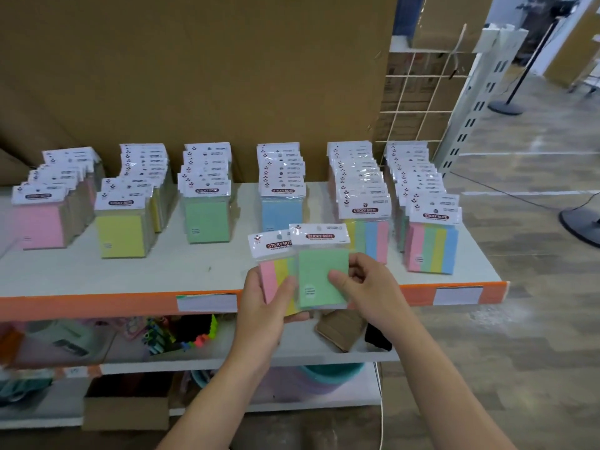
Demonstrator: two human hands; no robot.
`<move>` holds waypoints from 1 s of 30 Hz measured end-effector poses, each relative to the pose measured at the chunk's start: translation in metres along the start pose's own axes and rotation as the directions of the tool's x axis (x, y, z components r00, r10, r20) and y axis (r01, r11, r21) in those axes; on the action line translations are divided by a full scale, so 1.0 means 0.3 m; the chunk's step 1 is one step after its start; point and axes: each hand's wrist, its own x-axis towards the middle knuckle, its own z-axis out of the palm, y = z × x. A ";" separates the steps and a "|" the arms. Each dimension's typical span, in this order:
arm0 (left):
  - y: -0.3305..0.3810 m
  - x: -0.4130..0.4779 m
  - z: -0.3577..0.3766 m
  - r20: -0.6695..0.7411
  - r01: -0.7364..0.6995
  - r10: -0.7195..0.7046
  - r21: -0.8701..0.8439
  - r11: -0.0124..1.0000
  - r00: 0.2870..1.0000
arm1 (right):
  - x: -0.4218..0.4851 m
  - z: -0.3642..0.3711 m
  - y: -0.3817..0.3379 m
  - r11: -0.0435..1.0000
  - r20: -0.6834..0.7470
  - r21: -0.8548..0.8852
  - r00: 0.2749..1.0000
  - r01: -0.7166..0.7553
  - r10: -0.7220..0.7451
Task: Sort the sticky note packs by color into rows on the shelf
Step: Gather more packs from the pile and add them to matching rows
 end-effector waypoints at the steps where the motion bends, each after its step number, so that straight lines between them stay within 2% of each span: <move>1: 0.005 0.000 -0.020 -0.013 0.005 -0.005 -0.011 1.000 1.000 | 0.003 0.004 -0.002 1.000 -0.019 0.019 1.000 -0.007 0.007; 8: 0.023 -0.002 -0.229 -0.104 -0.023 0.026 0.024 0.999 0.994 | 0.035 0.158 -0.067 0.999 0.081 0.032 0.996 0.029 -0.032; 12: 0.050 0.021 -0.408 -0.160 -0.026 0.026 0.002 1.000 0.987 | 0.108 0.352 -0.119 0.999 -0.058 -0.001 0.997 0.049 -0.049; 15: 0.088 0.066 -0.563 -0.178 0.000 0.000 0.004 1.000 0.984 | 0.204 0.505 -0.177 0.994 -0.147 -0.096 0.987 0.045 -0.059; 18: 0.117 0.108 -0.692 -0.142 0.014 -0.011 0.024 1.000 0.990 | 0.287 0.639 -0.217 0.982 -0.155 -0.181 0.985 0.048 -0.077; 21: 0.117 0.135 -0.773 -0.069 0.031 -0.028 0.049 0.998 0.997 | 0.329 0.730 -0.215 0.957 -0.231 -0.291 0.970 0.006 -0.076; 27: 0.120 0.166 -0.822 0.065 0.072 -0.077 0.075 0.995 0.995 | 0.324 0.785 -0.222 0.899 -0.349 -0.429 0.934 -0.092 -0.071; 30: 0.121 0.179 -0.805 0.123 0.057 -0.065 0.070 0.996 0.990 | 0.288 0.779 -0.248 0.917 -0.366 -0.367 0.931 -0.156 0.012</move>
